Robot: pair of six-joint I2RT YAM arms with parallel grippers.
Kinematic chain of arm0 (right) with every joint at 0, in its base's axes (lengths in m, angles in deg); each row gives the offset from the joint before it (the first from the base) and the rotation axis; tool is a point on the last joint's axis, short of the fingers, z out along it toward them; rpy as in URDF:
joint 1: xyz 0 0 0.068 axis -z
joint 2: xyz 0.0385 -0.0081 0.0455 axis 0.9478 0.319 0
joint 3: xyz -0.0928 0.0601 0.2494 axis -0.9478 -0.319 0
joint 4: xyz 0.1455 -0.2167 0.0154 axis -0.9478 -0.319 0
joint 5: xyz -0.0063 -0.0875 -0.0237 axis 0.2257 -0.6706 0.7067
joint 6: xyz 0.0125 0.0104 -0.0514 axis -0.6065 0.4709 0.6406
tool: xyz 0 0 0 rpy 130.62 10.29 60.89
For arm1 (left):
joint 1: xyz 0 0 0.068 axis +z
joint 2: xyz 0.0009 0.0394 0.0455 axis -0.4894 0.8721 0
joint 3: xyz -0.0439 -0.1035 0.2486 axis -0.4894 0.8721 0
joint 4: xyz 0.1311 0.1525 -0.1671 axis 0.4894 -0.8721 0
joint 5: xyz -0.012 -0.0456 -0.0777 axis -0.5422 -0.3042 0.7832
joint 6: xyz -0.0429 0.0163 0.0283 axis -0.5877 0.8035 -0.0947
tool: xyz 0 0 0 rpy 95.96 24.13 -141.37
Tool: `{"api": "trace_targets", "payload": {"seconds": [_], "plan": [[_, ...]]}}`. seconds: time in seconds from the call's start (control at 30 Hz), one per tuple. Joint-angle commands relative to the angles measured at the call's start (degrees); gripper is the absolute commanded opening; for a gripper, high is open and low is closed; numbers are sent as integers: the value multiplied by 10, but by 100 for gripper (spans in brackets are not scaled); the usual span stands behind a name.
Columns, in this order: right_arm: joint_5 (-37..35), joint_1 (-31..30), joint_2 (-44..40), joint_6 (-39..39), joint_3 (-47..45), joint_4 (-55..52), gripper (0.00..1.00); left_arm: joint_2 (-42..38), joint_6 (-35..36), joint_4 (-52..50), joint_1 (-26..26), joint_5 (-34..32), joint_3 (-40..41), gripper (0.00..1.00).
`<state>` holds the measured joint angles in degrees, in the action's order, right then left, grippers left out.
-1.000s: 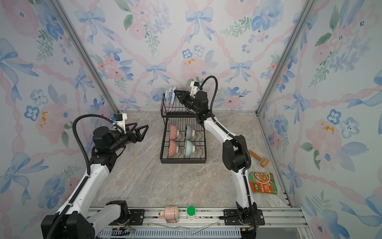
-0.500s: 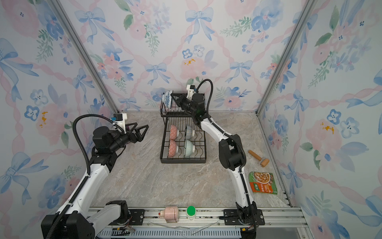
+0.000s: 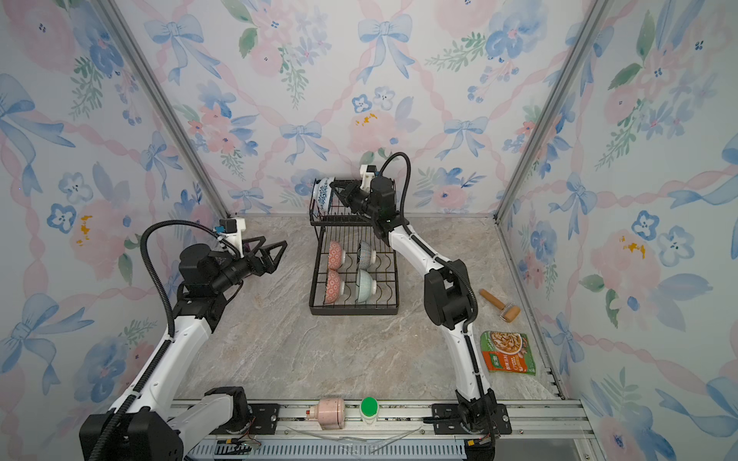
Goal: Load bowls into a dish rack
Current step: Place the bowl in the dish rack.
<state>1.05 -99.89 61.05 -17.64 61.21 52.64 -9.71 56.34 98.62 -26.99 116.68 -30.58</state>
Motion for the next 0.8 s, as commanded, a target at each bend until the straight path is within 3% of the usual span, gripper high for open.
{"api": "trace_targets", "payload": {"seconds": [0.0,0.37,0.77], "plan": [[11,-4,1,16,21,-130,0,-5,-5,15,4,9,2,98],[43,2,62,81,169,-341,0,-8,-7,16,6,9,3,98],[82,2,79,32,187,-252,0,-11,-11,21,9,12,5,98]]}}
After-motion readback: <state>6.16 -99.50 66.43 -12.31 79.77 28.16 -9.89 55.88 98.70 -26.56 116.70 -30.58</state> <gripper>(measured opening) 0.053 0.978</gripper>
